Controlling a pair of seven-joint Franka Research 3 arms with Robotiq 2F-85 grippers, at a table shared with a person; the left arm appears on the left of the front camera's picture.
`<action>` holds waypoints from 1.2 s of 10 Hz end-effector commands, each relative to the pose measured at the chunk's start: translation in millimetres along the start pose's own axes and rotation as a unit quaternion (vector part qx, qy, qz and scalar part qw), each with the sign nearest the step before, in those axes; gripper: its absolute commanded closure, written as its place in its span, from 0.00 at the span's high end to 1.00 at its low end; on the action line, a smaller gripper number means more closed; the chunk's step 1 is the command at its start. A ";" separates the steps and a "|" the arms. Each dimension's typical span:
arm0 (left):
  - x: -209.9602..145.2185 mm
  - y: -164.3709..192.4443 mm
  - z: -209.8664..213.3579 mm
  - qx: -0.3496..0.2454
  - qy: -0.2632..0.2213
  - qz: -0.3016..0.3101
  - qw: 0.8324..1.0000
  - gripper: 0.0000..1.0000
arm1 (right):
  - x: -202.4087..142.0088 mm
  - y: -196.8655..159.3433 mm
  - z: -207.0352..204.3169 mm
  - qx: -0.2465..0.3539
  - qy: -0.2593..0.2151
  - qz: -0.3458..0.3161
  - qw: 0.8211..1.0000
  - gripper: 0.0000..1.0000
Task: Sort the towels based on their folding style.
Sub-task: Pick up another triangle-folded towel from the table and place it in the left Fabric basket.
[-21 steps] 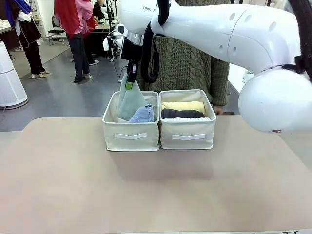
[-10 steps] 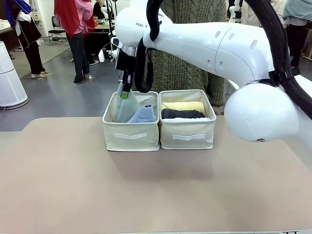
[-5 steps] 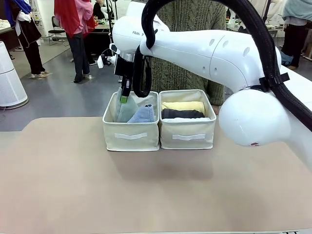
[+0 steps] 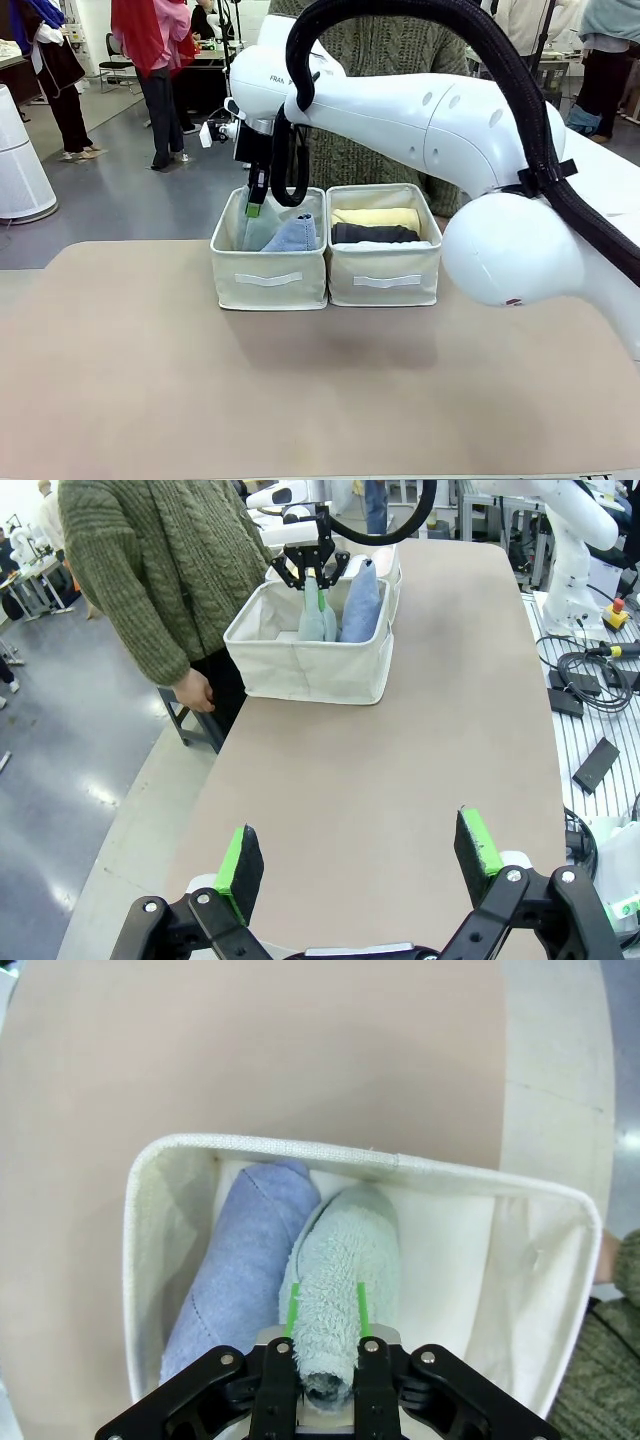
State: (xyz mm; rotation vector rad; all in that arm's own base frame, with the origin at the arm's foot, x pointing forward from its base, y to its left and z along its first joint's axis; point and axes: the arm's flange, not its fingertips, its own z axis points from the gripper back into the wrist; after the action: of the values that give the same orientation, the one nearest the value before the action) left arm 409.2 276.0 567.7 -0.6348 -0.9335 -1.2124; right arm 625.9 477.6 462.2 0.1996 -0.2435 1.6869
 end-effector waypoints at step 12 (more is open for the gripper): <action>0.1 -3.0 0.5 0.000 0.005 -0.002 1.000 1.00 | 19.0 -28.3 -4.4 0.007 -0.002 0.017 1.000 1.00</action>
State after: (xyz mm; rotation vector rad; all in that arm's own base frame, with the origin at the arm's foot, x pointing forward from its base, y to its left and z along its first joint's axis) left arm 409.2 276.0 567.7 -0.6348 -0.9335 -1.2124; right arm 625.5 482.8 452.7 0.2081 -0.2388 1.7034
